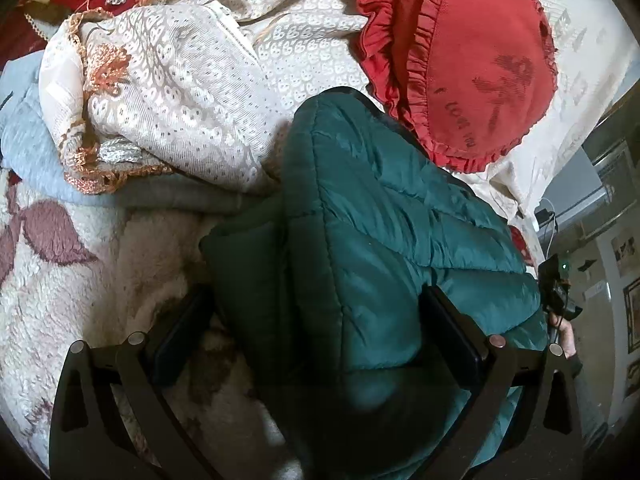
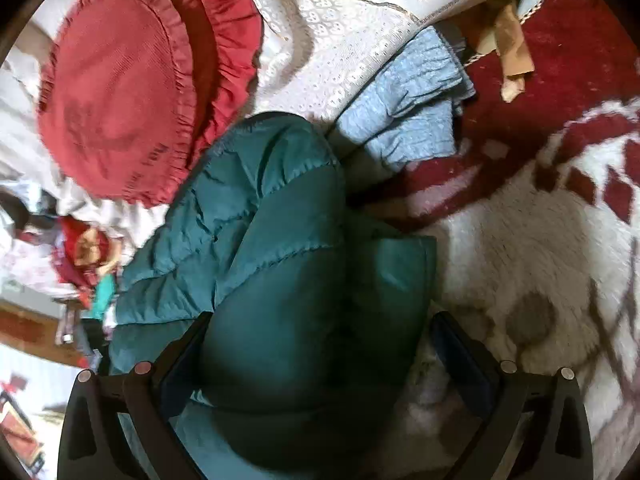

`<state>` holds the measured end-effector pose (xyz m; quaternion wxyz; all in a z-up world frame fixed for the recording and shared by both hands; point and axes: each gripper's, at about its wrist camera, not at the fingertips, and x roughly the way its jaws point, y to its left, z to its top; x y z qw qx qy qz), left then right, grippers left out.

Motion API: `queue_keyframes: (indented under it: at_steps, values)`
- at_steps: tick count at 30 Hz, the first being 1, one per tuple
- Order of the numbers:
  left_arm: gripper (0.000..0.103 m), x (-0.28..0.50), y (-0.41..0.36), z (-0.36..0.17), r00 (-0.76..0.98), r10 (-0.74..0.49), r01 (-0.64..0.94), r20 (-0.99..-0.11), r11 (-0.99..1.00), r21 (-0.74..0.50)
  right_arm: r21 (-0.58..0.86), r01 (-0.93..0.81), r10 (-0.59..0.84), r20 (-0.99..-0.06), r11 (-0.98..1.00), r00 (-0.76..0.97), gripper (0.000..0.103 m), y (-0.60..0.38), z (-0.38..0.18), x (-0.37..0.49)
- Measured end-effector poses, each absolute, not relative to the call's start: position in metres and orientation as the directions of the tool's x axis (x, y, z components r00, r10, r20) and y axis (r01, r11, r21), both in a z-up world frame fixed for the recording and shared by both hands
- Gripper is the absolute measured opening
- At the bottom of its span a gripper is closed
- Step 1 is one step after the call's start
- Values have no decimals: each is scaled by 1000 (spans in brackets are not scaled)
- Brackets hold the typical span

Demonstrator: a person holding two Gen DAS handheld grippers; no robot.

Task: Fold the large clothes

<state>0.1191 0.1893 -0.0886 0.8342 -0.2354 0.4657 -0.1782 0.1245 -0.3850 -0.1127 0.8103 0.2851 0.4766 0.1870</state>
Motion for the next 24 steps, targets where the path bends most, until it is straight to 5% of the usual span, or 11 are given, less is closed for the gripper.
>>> queue_keyframes:
  at_steps: [2, 4, 6, 15, 24]
  values:
    - [99, 119, 188, -85, 506, -505, 80, -700, 835, -545, 653, -76, 601, -637, 753, 482, 103, -387, -115, 124]
    - [69, 117, 182, -75, 515, -509, 122, -690, 840, -528, 660, -115, 622, -615, 742, 484, 103, -387, -114, 127]
    - [44, 112, 174, -63, 535, -491, 163, -687, 858, -487, 666, -189, 658, -574, 721, 487, 87, -379, -112, 126]
    - [24, 92, 155, -37, 605, -401, 166, -688, 908, -384, 471, -400, 617, -565, 786, 548, 39, -349, -72, 106]
    - [24, 36, 128, -14, 548, -514, 240, -660, 853, -464, 454, -466, 649, -483, 759, 588, 34, -380, -32, 49]
